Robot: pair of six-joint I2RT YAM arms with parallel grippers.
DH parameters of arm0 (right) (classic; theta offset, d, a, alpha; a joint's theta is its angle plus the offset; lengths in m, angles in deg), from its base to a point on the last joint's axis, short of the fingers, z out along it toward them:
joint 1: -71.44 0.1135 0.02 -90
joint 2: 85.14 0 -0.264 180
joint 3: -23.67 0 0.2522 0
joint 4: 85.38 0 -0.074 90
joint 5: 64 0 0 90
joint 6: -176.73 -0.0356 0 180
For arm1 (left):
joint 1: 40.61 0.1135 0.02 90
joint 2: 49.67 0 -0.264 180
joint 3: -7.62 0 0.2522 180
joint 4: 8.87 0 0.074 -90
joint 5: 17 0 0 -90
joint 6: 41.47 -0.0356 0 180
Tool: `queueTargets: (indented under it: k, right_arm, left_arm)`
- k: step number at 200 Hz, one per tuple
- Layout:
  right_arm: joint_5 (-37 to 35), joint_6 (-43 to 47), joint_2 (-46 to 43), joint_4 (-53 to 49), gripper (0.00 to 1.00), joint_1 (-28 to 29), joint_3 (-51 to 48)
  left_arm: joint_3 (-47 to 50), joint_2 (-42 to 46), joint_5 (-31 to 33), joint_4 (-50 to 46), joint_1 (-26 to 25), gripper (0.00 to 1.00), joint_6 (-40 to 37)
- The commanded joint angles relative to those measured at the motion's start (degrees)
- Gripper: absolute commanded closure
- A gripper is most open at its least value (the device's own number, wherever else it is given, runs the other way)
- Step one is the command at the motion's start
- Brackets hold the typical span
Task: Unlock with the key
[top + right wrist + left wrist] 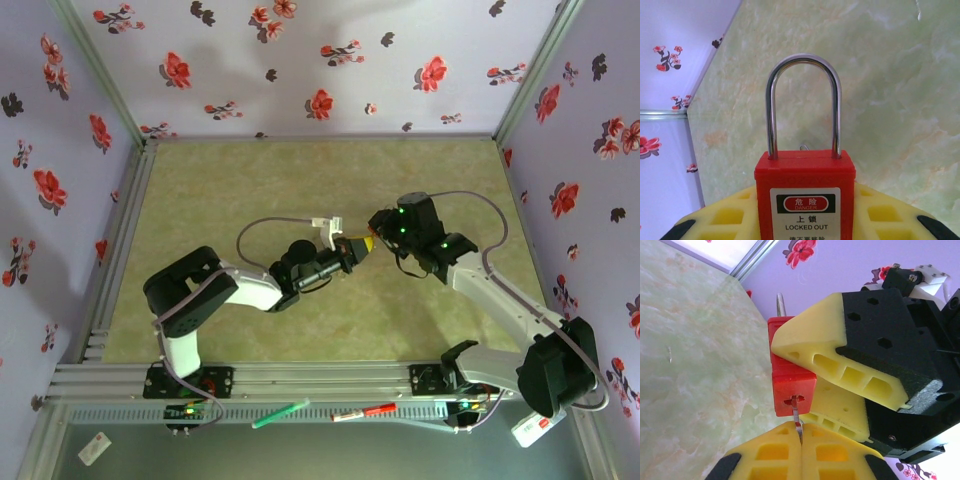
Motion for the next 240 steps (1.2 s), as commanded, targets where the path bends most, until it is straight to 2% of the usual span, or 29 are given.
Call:
queueTargets:
  k: [1,25,58,76,91,102,118,144,157,175,199,240]
  right_arm:
    - [3.98,-1.97,0.45,4.33,1.0,3.32,-0.83]
    - [4.56,-2.12,1.97,5.14,1.0,4.82,-1.17]
    - [7.12,-5.25,2.12,9.31,1.0,4.87,-3.83]
    - [8.32,-6.53,1.99,11.08,1.0,4.87,-4.57]
    - [8.75,-6.56,1.58,11.4,1.0,4.83,-4.69]
    - [8.49,-5.52,0.77,11.44,1.0,4.87,-4.87]
    - [8.87,-4.01,-0.57,11.73,1.0,4.62,-5.37]
    - [10.24,-0.69,-3.25,13.08,1.0,4.43,-6.28]
    - [9.95,0.95,-4.51,11.48,1.0,4.35,-5.69]
    - [9.67,0.6,-5.39,10.54,1.0,4.19,-5.36]
    - [13.36,-4.27,-3.9,13.76,1.0,4.57,-5.08]
    - [13.1,-7.22,-4.35,12.61,1.0,5.85,-5.66]
  left_arm:
    - [-4.84,-0.37,-4.14,2.51,-1.02,1.0,-1.45]
    - [-8.15,0.56,-4.41,-2.44,-1.55,1.0,-5.77]
    - [-12.71,3.48,-2.76,-16.55,-3.93,1.0,-21.83]
    - [-13.01,3.94,-1.69,-17.05,-3.32,1.0,-24.07]
    - [-12.93,2.82,-3.8,-13.71,-1.38,1.0,-19.54]
    - [-12.75,0.63,-7.69,-6.99,1.13,1.0,-8.71]
    - [-12.63,-2.8,-10.79,2.42,3.56,1.0,2.71]
    - [-14.0,-4.31,-14.13,7.23,4.43,1.0,10.97]
    - [-14.58,-4.13,-14.86,7.62,4.41,1.0,12.27]
    - [-13.99,-2.66,-13.5,7.06,3.6,1.0,8.54]
    - [-13.38,-1.86,-8.84,5.81,2.3,1.0,2.15]
    - [-17.62,-0.57,-6.17,-6.74,0.11,1.0,-12.45]
